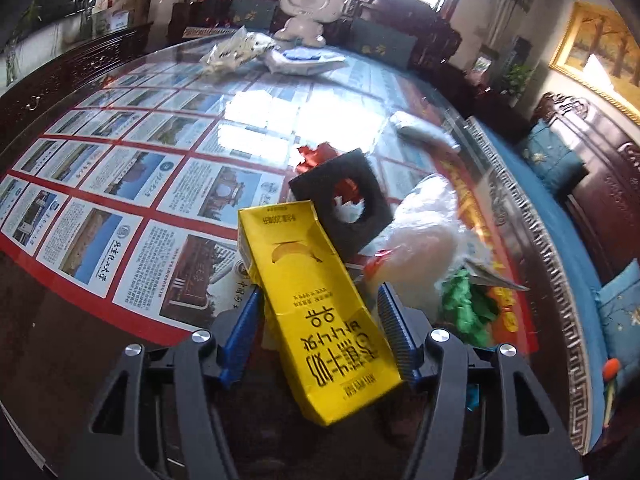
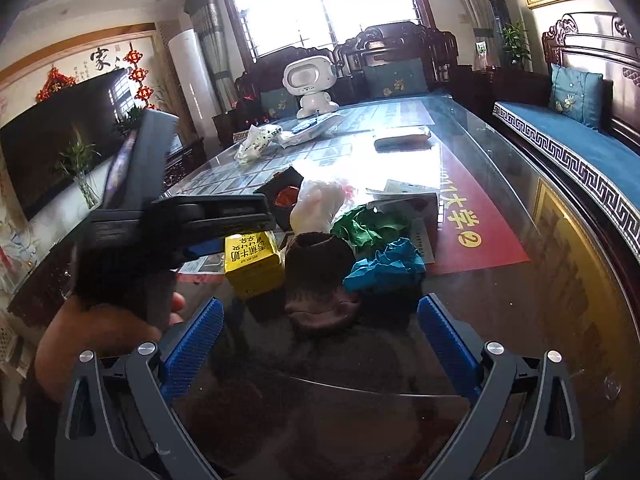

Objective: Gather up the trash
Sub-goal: 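Grasp the yellow milk carton with the left tool, then grasp the teal cloth with the right tool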

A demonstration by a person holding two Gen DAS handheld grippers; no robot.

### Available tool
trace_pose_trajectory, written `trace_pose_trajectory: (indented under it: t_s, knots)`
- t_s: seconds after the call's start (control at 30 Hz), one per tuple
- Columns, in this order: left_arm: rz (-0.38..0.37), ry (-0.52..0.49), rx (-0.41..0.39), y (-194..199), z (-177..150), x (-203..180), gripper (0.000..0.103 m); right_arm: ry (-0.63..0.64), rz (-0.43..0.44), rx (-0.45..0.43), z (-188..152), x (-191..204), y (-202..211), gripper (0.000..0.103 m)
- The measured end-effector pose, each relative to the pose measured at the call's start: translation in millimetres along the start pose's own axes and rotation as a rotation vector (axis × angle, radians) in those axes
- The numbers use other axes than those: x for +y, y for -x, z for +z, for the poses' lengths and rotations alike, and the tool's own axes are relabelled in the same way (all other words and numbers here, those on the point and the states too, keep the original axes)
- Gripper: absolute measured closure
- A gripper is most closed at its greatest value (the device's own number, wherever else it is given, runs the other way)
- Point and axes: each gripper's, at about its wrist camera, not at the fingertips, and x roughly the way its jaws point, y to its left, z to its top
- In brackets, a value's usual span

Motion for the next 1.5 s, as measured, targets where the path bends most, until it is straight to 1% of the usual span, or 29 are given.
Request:
trace_pose_trajectory:
  t_s: [0.07,0.13,0.23,0.33,0.37,0.5,0.63,0.67,0.7,0.77,0.93,0.97,1.03,1.07,1.1,1.13,1.27,1.37,1.5]
  knots:
    - [0.019,-0.001,0.019,-6,0,-1,0.043,0.001,0.000,0.001,-1,2,1,0.008]
    - [0.039,-0.009,0.019,-8,0,-1,0.043,-0.001,0.001,0.006,-1,1,0,0.008]
    - [0.047,-0.021,0.014,-7,0,-1,0.047,-0.010,0.004,0.014,-2,0,-2,0.008]
    - [0.029,-0.032,0.001,-2,-2,2,0.055,-0.015,-0.002,0.020,-3,-1,-5,0.008]
    - [0.023,-0.038,-0.001,-2,-1,3,0.056,-0.017,-0.008,0.023,-3,-1,-6,0.008]
    - [-0.020,-0.050,-0.004,3,-4,9,0.057,-0.028,-0.032,0.037,-1,-6,-11,0.009]
    - [-0.043,-0.053,-0.011,9,-8,17,0.057,-0.080,-0.044,0.065,2,-18,-17,0.009]
    - [-0.048,-0.052,-0.011,10,-9,19,0.057,-0.084,-0.051,0.073,4,-20,-20,0.010]
    - [-0.056,-0.048,-0.012,12,-10,21,0.057,-0.087,-0.060,0.080,5,-22,-22,0.014]
    - [-0.067,-0.048,-0.011,16,-12,24,0.057,-0.100,-0.077,0.095,9,-26,-31,0.015]
    - [-0.095,-0.066,-0.019,25,-12,28,0.057,-0.146,-0.083,0.136,19,-39,-54,0.022]
    - [-0.100,-0.067,-0.019,26,-13,28,0.057,-0.155,-0.081,0.144,20,-41,-57,0.028]
    - [-0.114,-0.077,-0.020,29,-14,28,0.057,-0.177,-0.070,0.165,21,-45,-64,0.031]
    - [-0.117,-0.085,-0.024,31,-14,27,0.057,-0.175,-0.077,0.161,22,-46,-64,0.039]
    - [-0.121,-0.092,-0.025,32,-14,27,0.057,-0.174,-0.081,0.168,23,-47,-66,0.049]
    - [-0.127,-0.098,-0.025,33,-14,26,0.057,-0.179,-0.072,0.168,23,-48,-64,0.053]
    - [-0.150,-0.122,-0.026,38,-18,24,0.057,-0.188,-0.062,0.157,22,-51,-59,0.056]
    - [-0.169,-0.140,-0.026,45,-23,23,0.057,-0.191,-0.084,0.115,18,-55,-45,0.057]
    - [-0.195,-0.176,-0.025,61,-32,22,0.057,-0.185,-0.092,0.077,15,-55,-24,0.057]
